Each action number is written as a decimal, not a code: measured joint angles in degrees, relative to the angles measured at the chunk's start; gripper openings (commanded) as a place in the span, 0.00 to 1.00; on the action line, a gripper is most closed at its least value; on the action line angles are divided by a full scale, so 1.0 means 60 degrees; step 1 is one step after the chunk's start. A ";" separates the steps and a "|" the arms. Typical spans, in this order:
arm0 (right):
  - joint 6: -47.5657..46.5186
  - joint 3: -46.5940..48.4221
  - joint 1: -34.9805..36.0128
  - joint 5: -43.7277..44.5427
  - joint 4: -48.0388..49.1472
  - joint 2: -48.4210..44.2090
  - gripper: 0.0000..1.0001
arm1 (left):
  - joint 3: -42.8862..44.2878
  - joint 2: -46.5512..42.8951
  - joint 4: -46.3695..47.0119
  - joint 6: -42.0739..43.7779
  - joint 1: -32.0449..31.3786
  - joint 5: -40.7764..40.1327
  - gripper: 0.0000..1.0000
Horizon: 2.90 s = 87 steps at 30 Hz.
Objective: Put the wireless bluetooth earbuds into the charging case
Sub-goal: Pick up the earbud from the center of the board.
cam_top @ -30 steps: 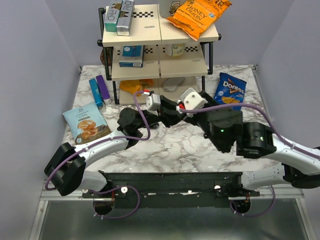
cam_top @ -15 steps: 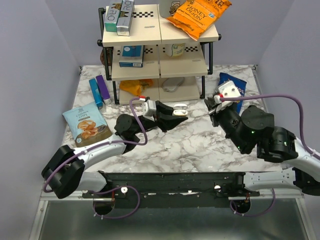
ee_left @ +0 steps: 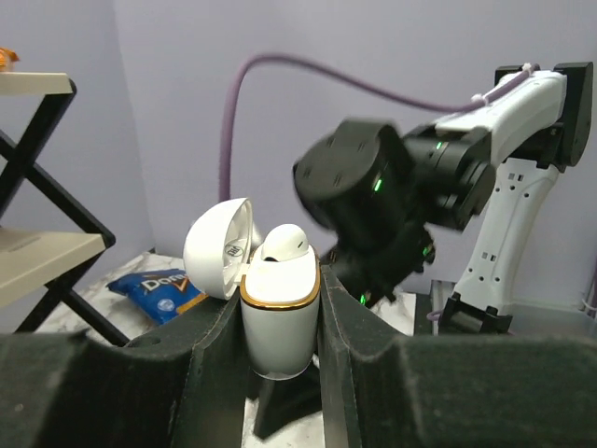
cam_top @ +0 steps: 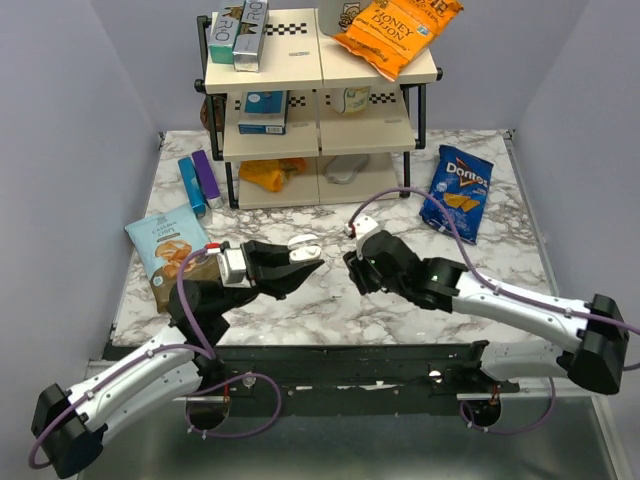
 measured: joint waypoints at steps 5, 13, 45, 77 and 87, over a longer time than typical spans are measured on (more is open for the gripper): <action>-0.0219 -0.0284 0.0000 -0.1504 0.0729 0.1566 0.58 | -0.0229 -0.1191 -0.1198 0.0233 0.0000 -0.0317 0.00; -0.1191 -0.0157 0.0000 -0.2732 0.1253 0.3217 0.60 | -0.0448 -0.1840 -0.2116 0.0299 -0.0022 -0.0525 0.00; -0.2379 0.0656 0.0000 -0.2503 0.1807 0.5482 0.24 | -0.0484 -0.1993 -0.2568 0.0288 -0.0062 -0.0670 0.00; 0.1942 -0.1246 -0.2495 -0.3657 0.4641 0.0528 0.01 | -0.0623 -0.1370 -0.1909 0.0255 -0.0066 -0.1337 0.00; 0.1712 -0.0481 -0.2495 -0.4433 0.5839 -0.2215 0.01 | -0.0259 0.1268 -0.0058 0.0342 -0.0062 -0.1679 0.00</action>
